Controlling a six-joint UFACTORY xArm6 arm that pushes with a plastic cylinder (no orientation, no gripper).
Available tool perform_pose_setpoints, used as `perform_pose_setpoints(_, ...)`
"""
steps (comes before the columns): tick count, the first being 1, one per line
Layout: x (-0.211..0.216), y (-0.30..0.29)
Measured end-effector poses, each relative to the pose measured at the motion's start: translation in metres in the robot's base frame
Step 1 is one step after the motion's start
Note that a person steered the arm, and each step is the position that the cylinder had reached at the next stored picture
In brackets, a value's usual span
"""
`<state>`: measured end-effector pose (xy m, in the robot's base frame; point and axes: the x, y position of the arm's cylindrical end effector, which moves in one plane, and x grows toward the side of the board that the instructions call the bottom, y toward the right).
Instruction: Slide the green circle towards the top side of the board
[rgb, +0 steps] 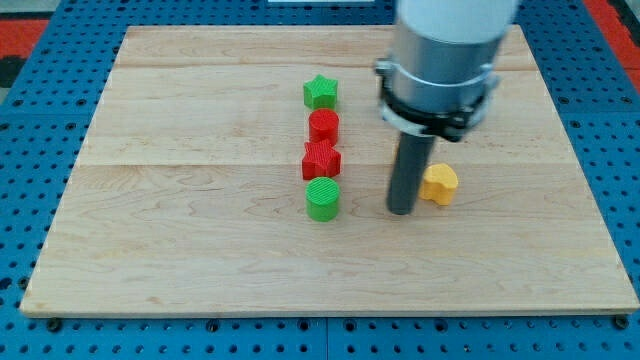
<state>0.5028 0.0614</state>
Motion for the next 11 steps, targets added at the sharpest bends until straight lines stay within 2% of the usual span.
perform_pose_setpoints(1,0.003,-0.089)
perform_pose_setpoints(3,0.006,-0.142)
perform_pose_setpoints(6,0.009,-0.141)
perform_pose_setpoints(7,0.018,-0.158)
perform_pose_setpoints(8,0.006,-0.197)
perform_pose_setpoints(9,-0.037,-0.159)
perform_pose_setpoints(10,-0.04,-0.149)
perform_pose_setpoints(11,0.007,-0.155)
